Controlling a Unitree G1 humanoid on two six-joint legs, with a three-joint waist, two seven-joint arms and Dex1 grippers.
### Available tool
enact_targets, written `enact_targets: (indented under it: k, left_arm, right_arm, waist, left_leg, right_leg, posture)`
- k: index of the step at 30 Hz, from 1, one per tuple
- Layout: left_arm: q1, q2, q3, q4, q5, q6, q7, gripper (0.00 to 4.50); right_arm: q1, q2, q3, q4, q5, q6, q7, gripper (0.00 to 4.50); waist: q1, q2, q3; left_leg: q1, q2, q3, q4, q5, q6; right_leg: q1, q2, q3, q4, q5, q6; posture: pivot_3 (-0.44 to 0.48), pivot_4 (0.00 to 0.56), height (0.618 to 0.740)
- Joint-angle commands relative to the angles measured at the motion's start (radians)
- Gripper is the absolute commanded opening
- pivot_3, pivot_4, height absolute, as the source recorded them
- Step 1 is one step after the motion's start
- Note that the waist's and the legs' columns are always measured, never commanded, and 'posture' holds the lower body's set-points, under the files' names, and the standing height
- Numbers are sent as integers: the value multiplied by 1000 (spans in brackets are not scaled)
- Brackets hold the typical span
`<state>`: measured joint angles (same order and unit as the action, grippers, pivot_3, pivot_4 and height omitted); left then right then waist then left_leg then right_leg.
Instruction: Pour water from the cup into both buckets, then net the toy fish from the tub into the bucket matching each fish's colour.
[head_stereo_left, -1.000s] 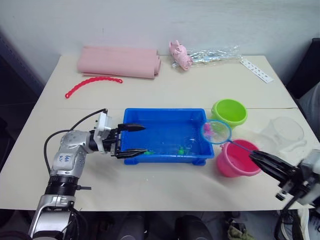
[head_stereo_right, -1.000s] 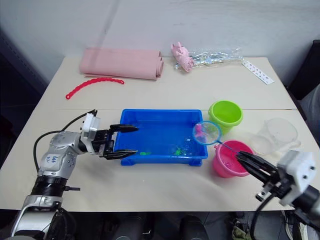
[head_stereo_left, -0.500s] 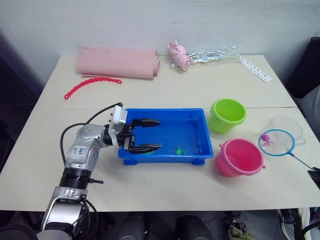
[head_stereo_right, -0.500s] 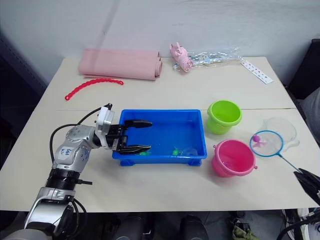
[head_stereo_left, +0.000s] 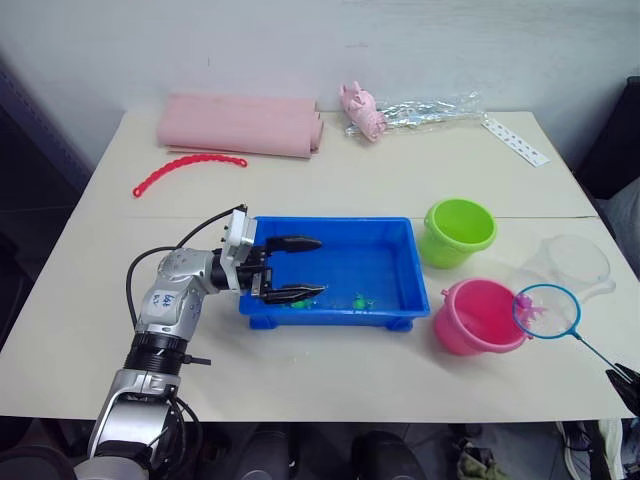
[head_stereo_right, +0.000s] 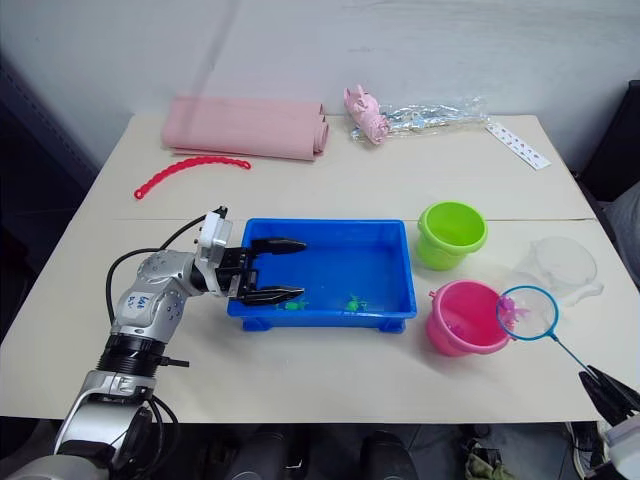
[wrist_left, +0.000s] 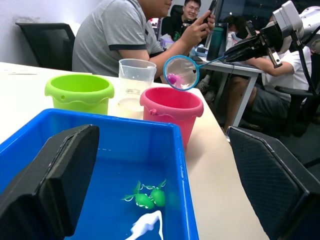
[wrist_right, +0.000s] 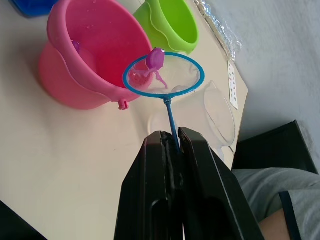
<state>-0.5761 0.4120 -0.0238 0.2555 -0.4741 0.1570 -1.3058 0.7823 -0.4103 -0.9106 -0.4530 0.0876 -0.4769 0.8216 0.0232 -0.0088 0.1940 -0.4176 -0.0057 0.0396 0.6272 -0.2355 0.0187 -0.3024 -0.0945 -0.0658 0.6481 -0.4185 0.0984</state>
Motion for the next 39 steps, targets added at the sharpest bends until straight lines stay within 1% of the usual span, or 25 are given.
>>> enact_targets:
  k: [1, 7, 10, 14, 20, 26, 28, 32, 34, 35, 37, 39]
  left_arm:
    - [-9, -2, 5, -13, -4, -11, -4, 4474]
    - [-6, -9, -2, -56, -9, 19, 19, 4474]
    - [-8, -13, -4, -81, -12, 41, 34, 4474]
    - [-14, -19, -5, -109, -15, 68, 58, 4474]
    - [-16, -21, 2, -123, -14, 77, 77, 4474]
    - [-23, -2, 14, -108, -12, 71, 70, 4474]
    - [-16, 2, 17, -107, -13, 66, 66, 4474]
    - [7, 22, 36, -101, -20, 57, 51, 4474]
    - [20, 32, 47, -102, -24, 56, 47, 4474]
    - [29, 41, 55, -101, -25, 54, 46, 4474]
    - [47, 59, 71, -98, -25, 45, 47, 4474]
    - [70, 80, 100, -93, -25, 33, 53, 4474]
  right_arm:
    - [4, -2, -16, 11, -67, -74, -70, 0]
    - [-3, -42, -19, 47, -234, -262, -158, 0]
    - [-26, -69, -50, 74, -396, -379, -233, 0]
    - [-77, -81, -98, 78, -557, -432, -348, 0]
    - [-87, -104, -128, 77, -692, -481, -468, 0]
    - [-58, -135, -108, 86, -705, -485, -518, 0]
    - [-35, -135, -68, 108, -589, -433, -500, 0]
    - [44, -183, 69, 58, -161, -264, -389, 0]
    - [47, -213, 86, 28, -26, -199, -355, 0]
    - [37, -240, 102, -2, 78, -134, -332, 0]
    - [9, -302, 122, -45, 199, -44, -279, 0]
    - [-38, -393, 167, -89, 314, 64, -213, 0]
  waist:
    - [1, 0, 0]
    - [0, 0, 0]
    - [1, 0, 0]
    - [0, 1, 0]
    - [0, 0, 0]
    - [0, 1, 0]
    - [0, 0, 0]
    - [-3, 1, 0]
    - [-8, 0, 0]
    - [-12, 0, 0]
    - [-20, 0, 0]
    - [-29, 1, 0]
  left_leg:
    - [0, 0, 0, 0, 0, 0]
    - [0, 0, 0, 0, 0, 0]
    - [0, 0, 0, 0, 0, 0]
    - [0, 0, 0, 0, 0, 0]
    - [0, 0, 0, 0, 1, -1]
    - [0, 0, 0, 0, 1, -1]
    - [0, 0, 0, 0, 1, -1]
    - [1, 0, 0, 0, 1, -1]
    - [3, 0, 0, 0, 1, 0]
    - [6, 0, 0, -1, 1, 0]
    - [15, 0, 0, -4, -1, 1]
    - [15, 1, -1, -4, -1, 1]
  right_leg:
    - [0, 0, 0, 0, 0, 0]
    - [0, 0, 0, 0, 0, 0]
    - [0, 0, 0, 0, 0, 0]
    - [0, 0, 1, 0, 0, 0]
    - [0, 0, 1, 0, 0, 0]
    - [0, 0, 1, 0, 0, 0]
    - [0, 0, 1, 0, 0, 0]
    - [1, 0, 1, 0, 0, 0]
    - [4, 0, 1, 0, 0, 0]
    - [7, 0, 1, -1, 0, 0]
    - [16, 0, 1, -5, 0, 0]
    - [16, 0, 0, -6, 0, 0]
  posture:
    - [0, 150, 740]
    - [0, 150, 740]
    - [0, 150, 740]
    - [0, 150, 740]
    - [0, 150, 740]
    - [0, 150, 740]
    - [0, 150, 740]
    - [0, 150, 740]
    - [0, 150, 740]
    - [0, 150, 740]
    - [0, 150, 740]
    - [0, 150, 740]
